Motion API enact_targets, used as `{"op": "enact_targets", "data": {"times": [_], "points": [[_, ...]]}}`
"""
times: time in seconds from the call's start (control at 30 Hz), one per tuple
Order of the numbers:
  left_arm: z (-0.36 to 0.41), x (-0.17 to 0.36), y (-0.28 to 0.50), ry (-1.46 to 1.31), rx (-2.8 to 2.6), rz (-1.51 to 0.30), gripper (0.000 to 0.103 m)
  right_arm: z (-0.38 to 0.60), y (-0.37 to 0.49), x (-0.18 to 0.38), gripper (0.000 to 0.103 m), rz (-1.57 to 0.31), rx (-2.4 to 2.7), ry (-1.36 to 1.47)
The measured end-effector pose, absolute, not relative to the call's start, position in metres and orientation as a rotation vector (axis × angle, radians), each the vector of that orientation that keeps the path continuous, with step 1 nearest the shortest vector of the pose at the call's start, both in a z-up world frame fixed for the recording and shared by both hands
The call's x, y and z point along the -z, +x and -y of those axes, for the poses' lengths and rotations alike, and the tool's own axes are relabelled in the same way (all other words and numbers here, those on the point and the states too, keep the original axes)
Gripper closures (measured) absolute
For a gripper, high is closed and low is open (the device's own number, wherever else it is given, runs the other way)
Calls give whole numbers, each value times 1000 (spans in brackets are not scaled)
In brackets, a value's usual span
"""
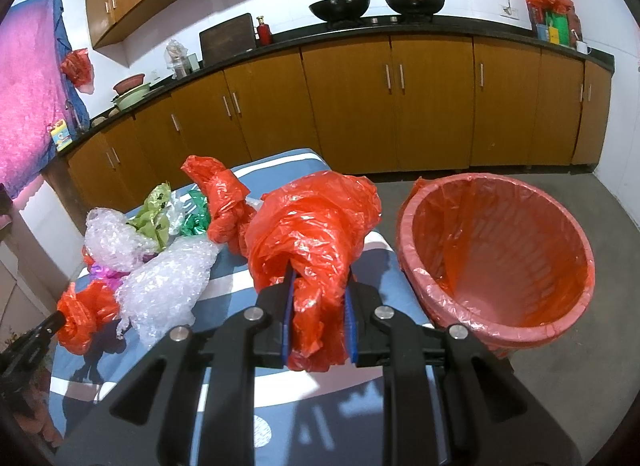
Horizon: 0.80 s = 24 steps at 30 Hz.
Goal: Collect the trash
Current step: 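Lift the red bag with the right tool while the left tool grasps another red bag, then carry both red bags over the wastebasket and open both tools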
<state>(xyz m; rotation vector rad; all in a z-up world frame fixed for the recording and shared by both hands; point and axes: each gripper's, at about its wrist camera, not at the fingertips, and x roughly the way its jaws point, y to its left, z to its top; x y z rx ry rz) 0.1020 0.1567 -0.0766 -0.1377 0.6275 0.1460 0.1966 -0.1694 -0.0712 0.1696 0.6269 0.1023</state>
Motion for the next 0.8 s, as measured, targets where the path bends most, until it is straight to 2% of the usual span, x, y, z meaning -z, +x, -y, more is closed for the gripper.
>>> {"op": "enact_targets", "data": {"times": [0.43,0.8], "points": [[-116,10,101,-129,-46,-477,100,187,186,53,82,-568,-94,174],[-16,-12,145,-118,138,-451,100,251,182,43,82,-525,5,180]]}}
